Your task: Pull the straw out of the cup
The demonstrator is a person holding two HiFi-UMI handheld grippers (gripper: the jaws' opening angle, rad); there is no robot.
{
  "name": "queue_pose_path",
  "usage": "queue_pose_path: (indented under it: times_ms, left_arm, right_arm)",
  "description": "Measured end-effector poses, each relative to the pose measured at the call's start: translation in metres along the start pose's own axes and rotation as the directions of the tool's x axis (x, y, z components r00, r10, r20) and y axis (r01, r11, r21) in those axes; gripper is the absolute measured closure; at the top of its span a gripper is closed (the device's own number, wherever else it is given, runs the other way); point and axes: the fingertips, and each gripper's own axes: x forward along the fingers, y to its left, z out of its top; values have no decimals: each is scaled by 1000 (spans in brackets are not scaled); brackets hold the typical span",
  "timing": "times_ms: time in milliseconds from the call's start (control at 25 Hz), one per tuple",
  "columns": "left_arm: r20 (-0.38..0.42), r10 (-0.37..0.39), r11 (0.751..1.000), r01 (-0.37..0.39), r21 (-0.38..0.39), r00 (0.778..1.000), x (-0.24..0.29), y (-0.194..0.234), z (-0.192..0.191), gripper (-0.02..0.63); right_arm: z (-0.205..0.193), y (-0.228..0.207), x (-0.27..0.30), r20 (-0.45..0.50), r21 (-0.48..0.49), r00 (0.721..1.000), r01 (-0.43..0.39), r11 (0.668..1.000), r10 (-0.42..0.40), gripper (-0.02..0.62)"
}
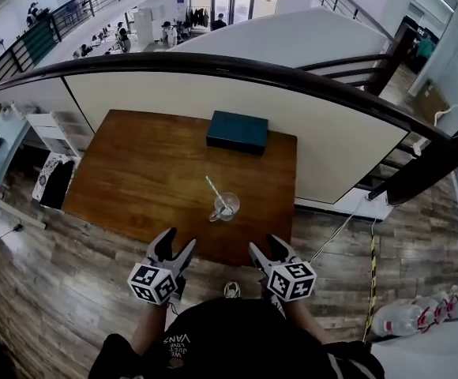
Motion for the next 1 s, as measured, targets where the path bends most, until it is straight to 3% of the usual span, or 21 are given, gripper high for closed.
queue_pose_path:
  times_ms: [200, 440, 760, 1000]
  left_arm:
    - [4, 29, 999, -29, -26, 1000, 20, 3, -1, 337]
    - [-30, -19, 999, 18, -41, 999, 46, 16, 0, 337]
    - [-120, -194, 981, 191, -36, 974, 90, 38, 11, 337]
    - [-193, -314, 948, 319, -8, 929, 119, 50, 13, 339]
  right_arm:
    - [3, -8, 15, -24, -4, 999, -36, 999, 35, 374]
    - [3, -8, 31, -32, 4, 999, -19, 1000, 19, 374]
    - [-1, 1, 46, -11, 76, 993, 116, 990, -116, 376]
    - [-4, 12, 54, 13, 117, 977, 210, 971, -213, 376]
